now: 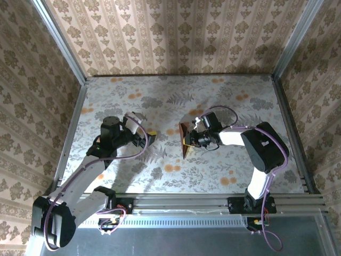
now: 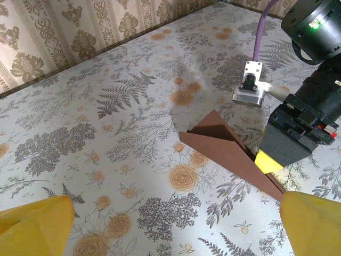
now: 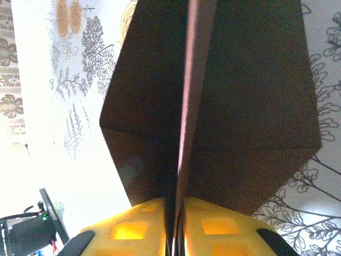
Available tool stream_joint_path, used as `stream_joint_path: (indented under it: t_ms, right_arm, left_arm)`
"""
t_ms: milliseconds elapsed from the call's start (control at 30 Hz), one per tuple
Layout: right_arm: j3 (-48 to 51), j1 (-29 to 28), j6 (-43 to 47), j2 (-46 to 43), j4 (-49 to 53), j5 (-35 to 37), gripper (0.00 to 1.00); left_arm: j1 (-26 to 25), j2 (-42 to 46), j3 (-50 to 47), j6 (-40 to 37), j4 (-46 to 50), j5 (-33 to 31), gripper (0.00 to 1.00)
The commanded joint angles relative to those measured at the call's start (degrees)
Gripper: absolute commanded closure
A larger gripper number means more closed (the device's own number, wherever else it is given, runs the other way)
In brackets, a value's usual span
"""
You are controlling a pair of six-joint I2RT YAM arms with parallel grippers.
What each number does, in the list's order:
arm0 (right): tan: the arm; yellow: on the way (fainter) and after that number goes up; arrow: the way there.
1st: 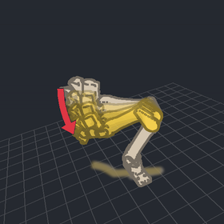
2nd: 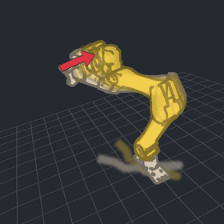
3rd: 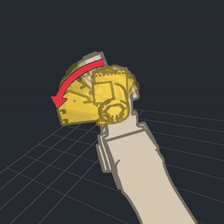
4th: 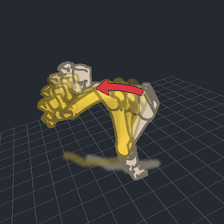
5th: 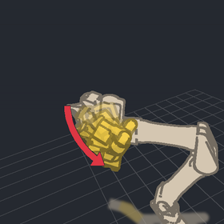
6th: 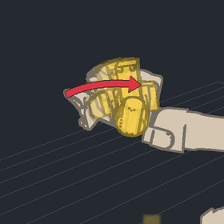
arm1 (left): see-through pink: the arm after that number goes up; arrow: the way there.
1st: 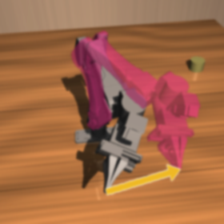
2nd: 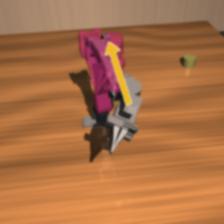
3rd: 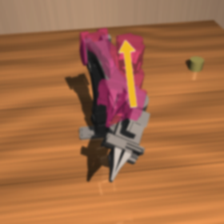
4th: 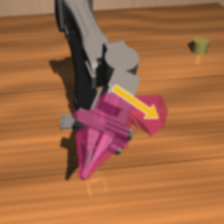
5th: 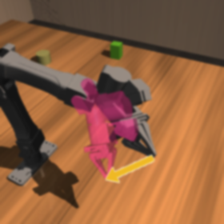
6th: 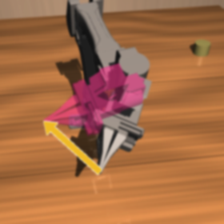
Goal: Fold a paper plane with a square sheet of paper (fold left side to right side)
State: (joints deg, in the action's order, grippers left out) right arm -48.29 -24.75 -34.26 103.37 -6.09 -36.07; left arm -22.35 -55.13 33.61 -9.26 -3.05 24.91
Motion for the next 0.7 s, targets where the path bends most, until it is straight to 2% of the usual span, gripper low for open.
stream_joint_path:
  t_ms: [0,133,333,567,667]
  right_arm:
    - [-1.5,-0.5,1.8,-1.0,5.1,3.4,0.86]
    - [-2.8,-0.8,2.9,-3.3,9.1,5.7,0.91]
    - [-6.4,-1.3,5.8,-7.0,19.6,12.2,0.91]
    - [-15.5,-3.3,7.7,-5.5,38.5,26.8,0.91]
    - [-19.5,-4.1,7.6,-3.0,42.5,30.8,0.9]
  left_arm:
    - [0.5,-0.1,0.4,-0.5,0.1,1.2,0.0]
    - [0.5,-0.1,0.4,-0.5,0.2,1.3,0.0]
    - [0.5,0.0,0.4,-0.5,0.3,1.4,0.0]
    - [0.5,-0.1,0.5,-0.3,0.3,1.5,0.0]
    - [0.5,-0.5,0.7,-0.3,0.5,1.5,0.0]
